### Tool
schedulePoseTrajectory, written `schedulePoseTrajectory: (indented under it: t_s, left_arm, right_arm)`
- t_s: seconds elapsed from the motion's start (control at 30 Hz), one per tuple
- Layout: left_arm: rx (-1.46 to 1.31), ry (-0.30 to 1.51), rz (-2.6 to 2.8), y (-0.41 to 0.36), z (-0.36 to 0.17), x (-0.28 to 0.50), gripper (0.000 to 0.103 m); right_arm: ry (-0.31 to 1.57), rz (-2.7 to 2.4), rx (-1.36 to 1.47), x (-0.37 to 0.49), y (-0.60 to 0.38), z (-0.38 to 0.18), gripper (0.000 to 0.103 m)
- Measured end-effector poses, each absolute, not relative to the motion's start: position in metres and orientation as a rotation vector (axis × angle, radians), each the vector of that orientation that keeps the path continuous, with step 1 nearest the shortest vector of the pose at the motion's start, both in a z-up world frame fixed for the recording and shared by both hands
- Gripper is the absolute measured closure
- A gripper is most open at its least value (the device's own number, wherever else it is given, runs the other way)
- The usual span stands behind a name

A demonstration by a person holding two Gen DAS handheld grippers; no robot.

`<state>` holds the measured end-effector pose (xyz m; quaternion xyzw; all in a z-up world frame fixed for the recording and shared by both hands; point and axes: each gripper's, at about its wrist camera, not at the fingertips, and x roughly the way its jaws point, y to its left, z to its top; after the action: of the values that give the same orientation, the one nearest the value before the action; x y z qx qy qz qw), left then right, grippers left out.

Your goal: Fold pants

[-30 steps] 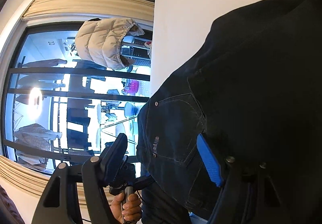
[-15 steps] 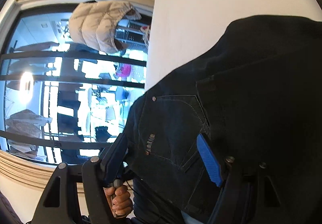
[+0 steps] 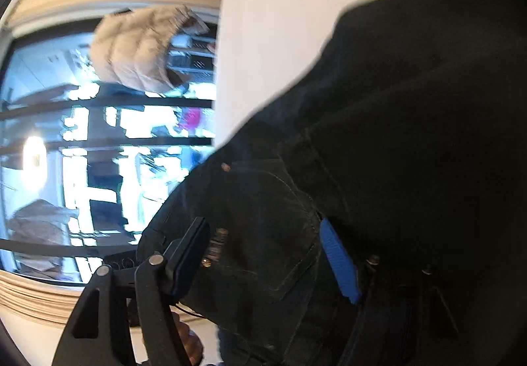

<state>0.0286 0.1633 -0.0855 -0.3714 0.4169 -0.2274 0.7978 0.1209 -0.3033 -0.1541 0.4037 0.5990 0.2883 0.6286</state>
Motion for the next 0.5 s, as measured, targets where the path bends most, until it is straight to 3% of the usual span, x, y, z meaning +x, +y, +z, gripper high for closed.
schedulePoseTrajectory:
  t_s: [0.23,0.37,0.5]
  left_arm:
    - [-0.451,0.909,-0.697,0.024,-0.045,0.039,0.091]
    - [-0.230,0.954,-0.806,-0.061,-0.059,0.032,0.092]
    - [-0.176,1.034,-0.870,-0.105,-0.079,0.025,0.093]
  right_arm:
    - [1.246,0.744,1.017,0.121,-0.362,-0.123,0.025]
    - [1.197,0.758,1.057,0.112,-0.394,-0.116,0.016]
    - [1.170,0.764,1.084,0.096,-0.414,-0.117,0.010]
